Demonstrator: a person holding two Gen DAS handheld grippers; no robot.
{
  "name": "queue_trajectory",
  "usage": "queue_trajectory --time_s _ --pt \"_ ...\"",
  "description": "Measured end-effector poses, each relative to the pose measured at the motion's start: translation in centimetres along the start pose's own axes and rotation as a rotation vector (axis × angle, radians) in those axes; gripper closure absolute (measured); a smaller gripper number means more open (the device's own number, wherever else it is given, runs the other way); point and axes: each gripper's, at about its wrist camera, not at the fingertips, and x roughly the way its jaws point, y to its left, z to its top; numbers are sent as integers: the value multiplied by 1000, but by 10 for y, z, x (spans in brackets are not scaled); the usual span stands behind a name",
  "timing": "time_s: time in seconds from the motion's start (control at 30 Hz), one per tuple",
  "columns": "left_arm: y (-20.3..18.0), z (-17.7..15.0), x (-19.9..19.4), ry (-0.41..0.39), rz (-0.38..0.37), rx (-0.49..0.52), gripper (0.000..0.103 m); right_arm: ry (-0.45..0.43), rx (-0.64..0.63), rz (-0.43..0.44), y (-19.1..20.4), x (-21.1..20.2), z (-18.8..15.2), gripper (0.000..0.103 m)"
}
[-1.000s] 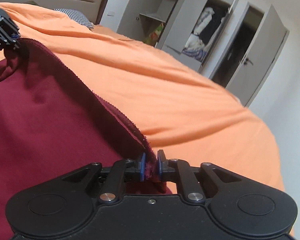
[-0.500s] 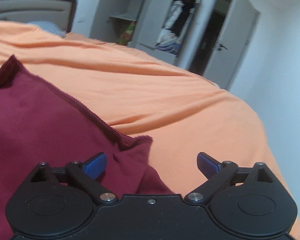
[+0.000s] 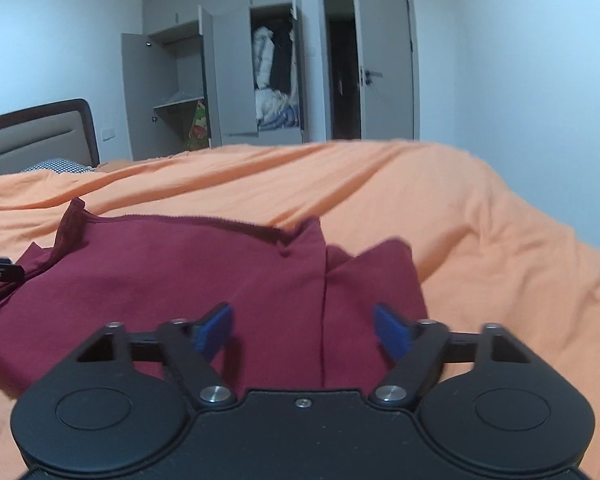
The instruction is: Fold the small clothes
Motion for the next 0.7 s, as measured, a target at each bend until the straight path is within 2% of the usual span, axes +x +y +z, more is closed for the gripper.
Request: queue_trajectory --time_s 0.07,0.1,0.13,0.17,0.2,0.23,0.3,0.4,0.53,0.7 --pt "5 2 1 4 27 -57 100 26 28 -2 -2 6 -1 46" --pt "10 3 -1 -1 32 -102 101 41 54 -5 -5 9 -2 59" --pt "16 4 -5 -9 35 -149 102 48 87 -7 -9 12 -1 77" --pt "22 5 -11 -19 42 -190 102 52 119 -6 -12 13 -1 86" --pt "28 5 -14 -27 52 -226 102 60 144 7 -15 13 1 94" --pt "33 5 -18 -30 57 -255 102 63 157 13 -16 13 2 97" --pt "40 2 -22 -25 84 -286 103 51 119 -8 -10 9 3 99" --pt "52 -5 -18 2 170 -286 103 57 68 -53 -3 7 2 100" --pt "63 -10 -17 40 170 -356 103 62 95 -71 -2 7 -4 98" --pt "58 -8 -35 10 158 -363 101 43 70 -116 3 0 -6 94"
